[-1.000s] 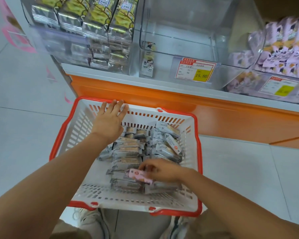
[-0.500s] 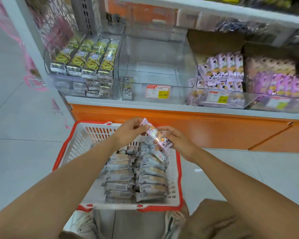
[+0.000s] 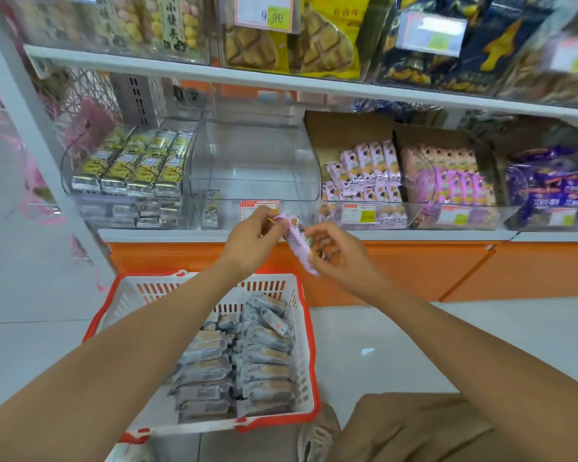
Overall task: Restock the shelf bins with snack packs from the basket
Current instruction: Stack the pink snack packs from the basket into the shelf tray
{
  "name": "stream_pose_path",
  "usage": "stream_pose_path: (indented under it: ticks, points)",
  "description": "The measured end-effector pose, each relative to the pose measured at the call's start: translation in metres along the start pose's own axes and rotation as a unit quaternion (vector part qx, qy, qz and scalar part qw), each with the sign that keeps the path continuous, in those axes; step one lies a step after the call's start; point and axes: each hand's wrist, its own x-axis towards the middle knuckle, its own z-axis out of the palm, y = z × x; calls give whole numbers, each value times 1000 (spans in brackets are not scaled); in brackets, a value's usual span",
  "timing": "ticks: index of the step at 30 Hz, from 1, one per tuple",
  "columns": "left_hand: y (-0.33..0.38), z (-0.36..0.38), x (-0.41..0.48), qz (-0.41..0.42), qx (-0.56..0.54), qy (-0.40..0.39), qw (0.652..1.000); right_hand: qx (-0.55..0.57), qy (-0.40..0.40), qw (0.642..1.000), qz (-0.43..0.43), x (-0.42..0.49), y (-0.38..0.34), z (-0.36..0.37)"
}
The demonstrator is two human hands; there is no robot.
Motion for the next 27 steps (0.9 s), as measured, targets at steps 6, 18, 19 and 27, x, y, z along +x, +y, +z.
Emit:
stream_pose_path:
  ticks: [6,18,19,27]
  points:
    - [-1,3,31,192,285,35,938,-22,135,990,17,41,13,-48]
    - [-44,16,81,262,475,-25,840,-201,152,964,88,158,77,-57]
    - [-45,16,81,267,474,-25,839,-216,154,960,87,164,79,-56]
    - [-53,16,86,288,462,-26,838,-294,155,938,95,201,103,-41]
